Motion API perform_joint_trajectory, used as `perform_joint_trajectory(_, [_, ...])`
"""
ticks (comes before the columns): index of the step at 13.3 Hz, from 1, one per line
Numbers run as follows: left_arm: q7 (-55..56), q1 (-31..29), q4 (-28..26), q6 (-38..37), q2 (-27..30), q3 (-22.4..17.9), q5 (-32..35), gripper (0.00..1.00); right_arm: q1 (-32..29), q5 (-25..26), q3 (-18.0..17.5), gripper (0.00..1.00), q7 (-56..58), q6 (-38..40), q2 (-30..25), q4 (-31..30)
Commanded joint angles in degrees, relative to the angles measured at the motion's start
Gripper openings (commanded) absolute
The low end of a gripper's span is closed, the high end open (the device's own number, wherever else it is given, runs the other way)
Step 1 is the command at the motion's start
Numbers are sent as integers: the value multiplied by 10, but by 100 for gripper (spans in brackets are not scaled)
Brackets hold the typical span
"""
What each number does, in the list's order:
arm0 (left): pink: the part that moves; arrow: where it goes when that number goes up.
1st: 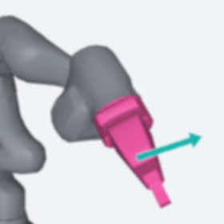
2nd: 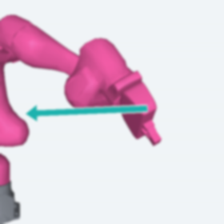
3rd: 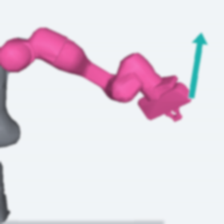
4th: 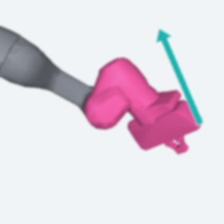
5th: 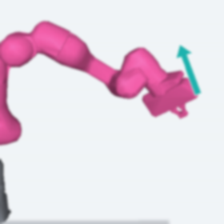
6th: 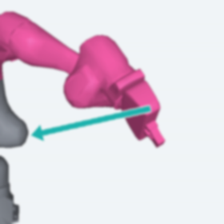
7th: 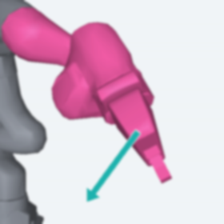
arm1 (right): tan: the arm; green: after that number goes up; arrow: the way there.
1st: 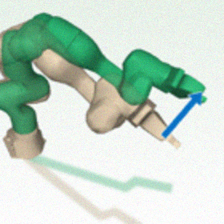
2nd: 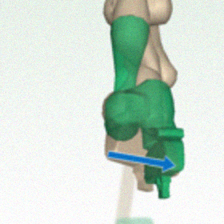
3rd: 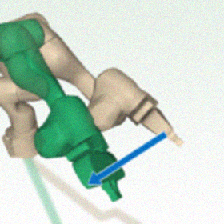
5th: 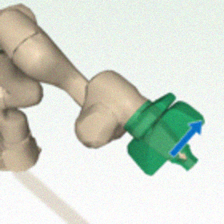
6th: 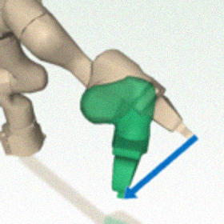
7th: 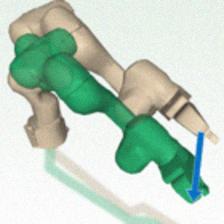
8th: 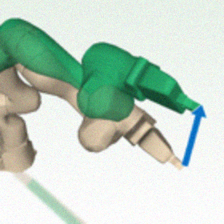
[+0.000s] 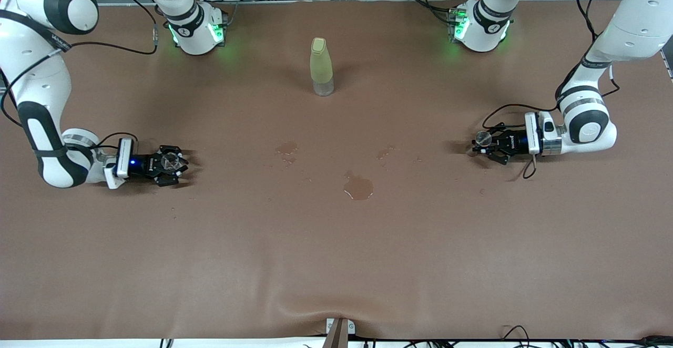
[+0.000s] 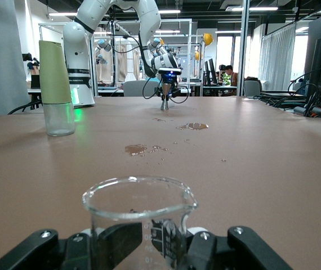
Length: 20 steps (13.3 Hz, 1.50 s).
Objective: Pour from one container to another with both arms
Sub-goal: 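Lower the jigger with the left gripper while the right gripper lowers the beaker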
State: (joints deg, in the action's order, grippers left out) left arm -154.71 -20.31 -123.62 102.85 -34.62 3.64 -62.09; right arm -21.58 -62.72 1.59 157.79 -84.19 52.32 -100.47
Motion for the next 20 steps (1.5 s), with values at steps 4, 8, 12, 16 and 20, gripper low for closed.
perform_joint_trajectory(4, [-1, -4, 15, -12, -5, 4, 14, 36, -2, 7, 1, 0, 67, -12, 24, 20])
perform_joint_trajectory(8, [21, -4, 20, -23, -5, 4, 14, 63, -4, 8, 1, 0, 67, -16, 24, 20])
perform_joint_trajectory(12, [78, -7, 29, -24, 16, 0, 31, 100, -6, 8, 1, 11, 66, -15, 24, 19])
perform_joint_trajectory(16, [163, -20, 56, -25, 48, -4, 114, 100, -7, 8, 1, 74, 60, -11, 24, 19])
perform_joint_trajectory(20, [334, -39, 113, -55, 86, -4, 235, 100, -7, 8, 4, 97, 60, -11, 23, 18])
